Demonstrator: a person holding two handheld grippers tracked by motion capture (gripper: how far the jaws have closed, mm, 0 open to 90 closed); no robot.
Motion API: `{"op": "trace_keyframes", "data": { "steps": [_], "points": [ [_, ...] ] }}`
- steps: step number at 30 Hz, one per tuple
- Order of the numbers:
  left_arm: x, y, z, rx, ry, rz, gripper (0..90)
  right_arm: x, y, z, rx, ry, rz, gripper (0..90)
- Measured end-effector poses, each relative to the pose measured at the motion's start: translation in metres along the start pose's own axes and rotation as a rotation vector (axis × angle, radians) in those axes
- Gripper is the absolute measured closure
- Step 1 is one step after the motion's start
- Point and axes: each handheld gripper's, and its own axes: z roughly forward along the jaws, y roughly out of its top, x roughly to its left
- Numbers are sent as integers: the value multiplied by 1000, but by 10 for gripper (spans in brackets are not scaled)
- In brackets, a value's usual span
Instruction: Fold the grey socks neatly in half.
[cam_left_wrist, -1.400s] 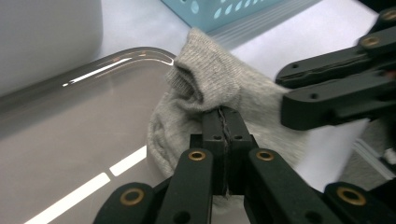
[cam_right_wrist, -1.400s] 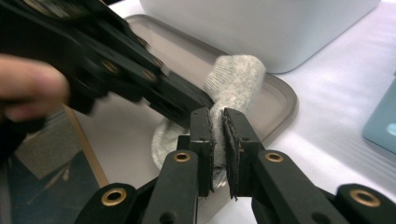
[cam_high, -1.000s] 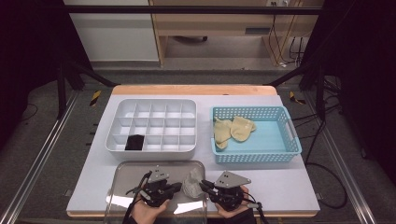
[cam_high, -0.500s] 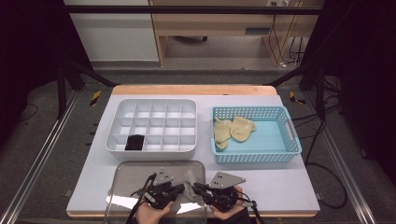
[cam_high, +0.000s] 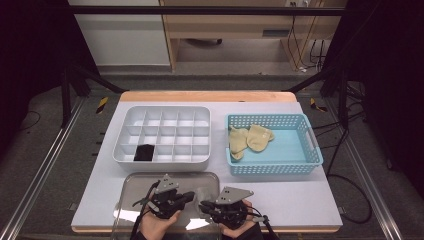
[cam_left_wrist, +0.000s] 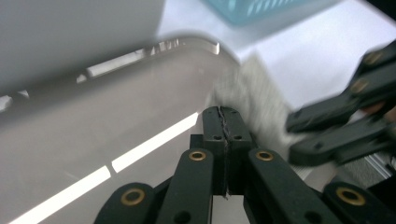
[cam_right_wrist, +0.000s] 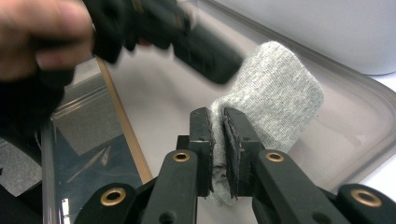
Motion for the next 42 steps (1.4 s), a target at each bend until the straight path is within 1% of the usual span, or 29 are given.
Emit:
{"op": "trace_keyframes", "data": {
  "steps": [3,5,6,8,10,13,15,16,18,22,26,31,35,38,40,42],
  "points": [
    [-2,12,-9,-38,-20,23,896,1,1,2,5,-6,-4,822],
    [-6,20,-9,-43,-34,40,896,2,2,3,10,-12,-7,822],
    [-9,23,-7,-43,-35,52,896,2,2,3,12,-12,-5,822],
    [-13,27,1,-24,-40,77,896,3,3,3,15,-16,-8,822],
    [-16,28,13,-1,-51,80,896,4,3,3,16,-18,-8,822],
    [-16,25,27,38,-60,97,896,4,3,3,17,-19,-5,822],
    [-15,23,30,61,-52,106,896,4,3,3,17,-16,1,822],
    [-14,21,30,61,-48,109,896,3,3,2,18,-17,1,822],
    [-13,19,28,66,-44,114,896,3,3,2,23,-15,3,821],
    [-11,12,21,63,-42,114,896,3,5,0,38,-20,-13,817],
    [-7,5,15,55,-56,86,896,2,5,-5,47,-29,-23,809],
    [-11,1,13,52,-51,91,895,-1,5,-12,51,-59,-32,795],
    [-15,-3,11,50,-55,91,894,-5,5,-17,45,-76,-21,795],
    [-15,-5,9,56,-54,100,895,-6,6,-20,35,-62,-2,778],
    [-14,-6,8,56,-53,96,894,-7,7,-24,15,-46,22,767],
    [-14,-8,7,57,-55,91,894,-8,10,-29,-17,-48,44,775]
  ]
}}
